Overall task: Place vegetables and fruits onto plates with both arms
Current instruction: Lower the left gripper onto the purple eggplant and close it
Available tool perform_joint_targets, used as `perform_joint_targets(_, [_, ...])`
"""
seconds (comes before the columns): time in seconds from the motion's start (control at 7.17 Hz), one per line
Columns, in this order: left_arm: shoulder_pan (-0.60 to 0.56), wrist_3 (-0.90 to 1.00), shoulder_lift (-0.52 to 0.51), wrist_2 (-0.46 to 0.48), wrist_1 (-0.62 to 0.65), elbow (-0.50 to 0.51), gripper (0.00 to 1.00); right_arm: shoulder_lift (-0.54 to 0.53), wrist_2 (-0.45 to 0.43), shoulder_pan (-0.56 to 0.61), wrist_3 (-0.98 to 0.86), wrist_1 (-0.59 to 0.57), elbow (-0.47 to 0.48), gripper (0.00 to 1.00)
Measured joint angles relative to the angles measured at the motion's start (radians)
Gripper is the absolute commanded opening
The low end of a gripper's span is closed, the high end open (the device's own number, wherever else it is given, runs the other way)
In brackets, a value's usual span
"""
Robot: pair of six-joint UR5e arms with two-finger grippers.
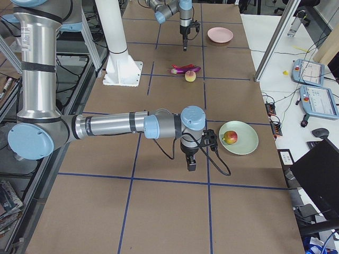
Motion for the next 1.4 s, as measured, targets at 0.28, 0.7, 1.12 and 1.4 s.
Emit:
perform_joint_targets(0.28, [0.078, -0.053, -0.097, 0.082, 0.0, 0.109, 0.82, -0.004, 0.002, 0.002, 0.003, 0.001, 0.0, 1.0])
perform_joint_targets(0.7, [0.142, -0.107, -0.2, 0.167, -0.112, 0.321, 0.68, -0.004, 0.002, 0.003, 0.004, 0.001, -0.001, 1.0])
perform_joint_targets(1.12, [0.151, -0.117, -0.208, 0.181, -0.154, 0.368, 0.0, -0.004, 0.002, 0.003, 0.004, 0.001, -0.002, 1.0])
perform_joint_targets(1.4, [0.135, -0.118, -0.205, 0.177, -0.148, 0.334, 0.0, -0.004, 0.002, 0.003, 0.004, 0.001, -0.001, 1.0])
